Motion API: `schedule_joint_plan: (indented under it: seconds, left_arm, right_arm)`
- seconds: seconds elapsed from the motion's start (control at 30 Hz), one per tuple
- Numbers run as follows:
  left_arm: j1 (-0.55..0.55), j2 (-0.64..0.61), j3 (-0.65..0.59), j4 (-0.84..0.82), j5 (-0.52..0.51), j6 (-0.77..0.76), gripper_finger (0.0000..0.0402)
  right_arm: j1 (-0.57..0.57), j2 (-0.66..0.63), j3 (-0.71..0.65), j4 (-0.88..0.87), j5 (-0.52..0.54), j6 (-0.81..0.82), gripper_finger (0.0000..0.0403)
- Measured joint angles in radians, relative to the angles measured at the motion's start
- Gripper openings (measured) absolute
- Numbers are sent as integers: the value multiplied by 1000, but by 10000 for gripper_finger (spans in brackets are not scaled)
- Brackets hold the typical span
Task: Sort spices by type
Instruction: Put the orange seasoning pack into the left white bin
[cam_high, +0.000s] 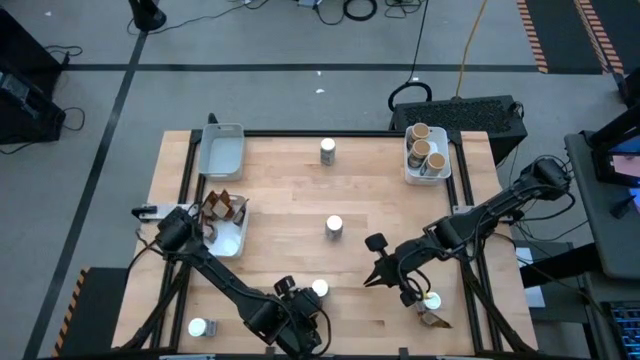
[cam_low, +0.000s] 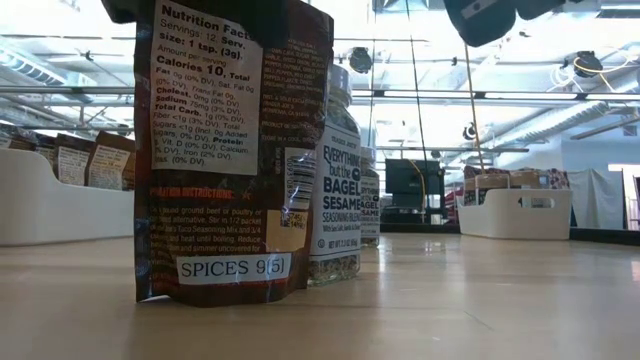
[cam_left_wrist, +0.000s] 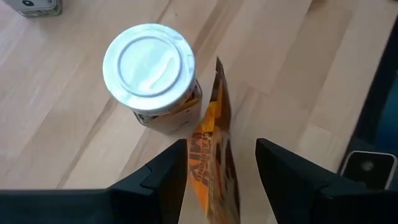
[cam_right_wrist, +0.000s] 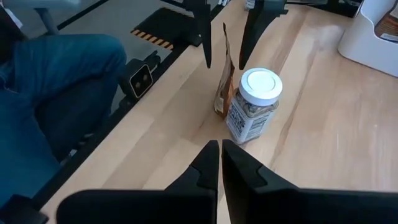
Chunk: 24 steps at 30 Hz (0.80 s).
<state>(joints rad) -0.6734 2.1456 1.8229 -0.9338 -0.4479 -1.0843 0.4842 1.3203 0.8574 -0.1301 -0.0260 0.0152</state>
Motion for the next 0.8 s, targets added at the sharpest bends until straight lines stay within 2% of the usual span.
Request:
schedule_joint_plan:
  seconds: [0.23,0.37,0.57,0.8]
  left_arm:
    - [2,20,0,0,-2,-7,185]
    - [3,19,0,-3,-2,-7,136]
    - [4,19,0,-4,3,4,16]
    - [4,19,0,-4,4,17,5]
  right_arm:
    - [9,3,0,-1,3,23,0]
    - [10,3,0,-1,3,26,0]
    - [10,3,0,-3,3,19,0]
    - [9,3,0,-12,5,15,0]
